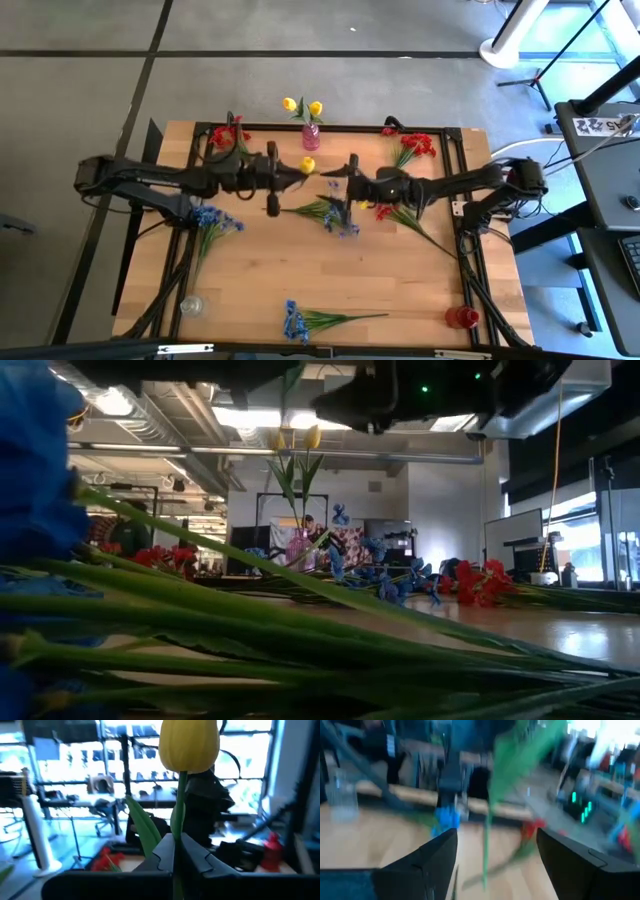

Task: Sort flowers into vase by color
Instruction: Put the yellow flower into the pink vase

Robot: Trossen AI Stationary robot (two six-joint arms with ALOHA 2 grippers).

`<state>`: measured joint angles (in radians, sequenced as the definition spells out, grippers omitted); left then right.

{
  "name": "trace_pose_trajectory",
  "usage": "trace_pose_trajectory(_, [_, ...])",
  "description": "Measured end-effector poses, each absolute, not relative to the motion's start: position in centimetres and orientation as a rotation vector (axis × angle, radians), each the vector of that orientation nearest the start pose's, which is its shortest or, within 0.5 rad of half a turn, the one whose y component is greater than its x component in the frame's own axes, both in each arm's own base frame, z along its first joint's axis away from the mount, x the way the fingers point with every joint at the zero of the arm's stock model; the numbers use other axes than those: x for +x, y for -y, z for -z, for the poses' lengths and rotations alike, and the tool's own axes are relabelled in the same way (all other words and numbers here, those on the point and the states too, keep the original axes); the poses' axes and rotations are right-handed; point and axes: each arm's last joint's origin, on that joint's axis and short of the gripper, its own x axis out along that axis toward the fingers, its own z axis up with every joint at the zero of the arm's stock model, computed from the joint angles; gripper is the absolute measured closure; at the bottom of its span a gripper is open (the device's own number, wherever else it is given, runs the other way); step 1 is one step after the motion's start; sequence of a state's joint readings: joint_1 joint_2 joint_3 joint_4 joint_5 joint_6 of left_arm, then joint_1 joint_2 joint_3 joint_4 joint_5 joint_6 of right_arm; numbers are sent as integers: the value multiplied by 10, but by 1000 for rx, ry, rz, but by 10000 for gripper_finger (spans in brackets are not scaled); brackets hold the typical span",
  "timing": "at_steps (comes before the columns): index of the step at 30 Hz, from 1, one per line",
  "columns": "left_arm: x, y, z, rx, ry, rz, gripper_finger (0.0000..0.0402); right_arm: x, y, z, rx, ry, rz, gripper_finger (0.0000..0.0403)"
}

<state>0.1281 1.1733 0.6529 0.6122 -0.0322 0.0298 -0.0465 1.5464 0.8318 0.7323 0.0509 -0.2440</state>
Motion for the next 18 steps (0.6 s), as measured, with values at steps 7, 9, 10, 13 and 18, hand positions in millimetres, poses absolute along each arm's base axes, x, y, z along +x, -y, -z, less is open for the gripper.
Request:
trace_pose_trajectory(7, [272,-43,-279,-17,231,-140,398,337,37,-273,-137,142,77,141])
trace_pose_trajectory(9, [278,-42,-276,-19,260,-117,395,340,37,-275,-118,118,72,160])
trace_pose_trajectory(10, [280,-42,-273,-19,260,-114,394,343,37,-276,-116,108,68,174])
trace_pose_trajectory(13, [287,-40,-264,-21,258,-105,392,347,33,-275,-68,57,69,232])
trace_pose_trajectory(18, [289,-38,-261,-24,247,-124,388,347,32,-275,-5,4,97,372])
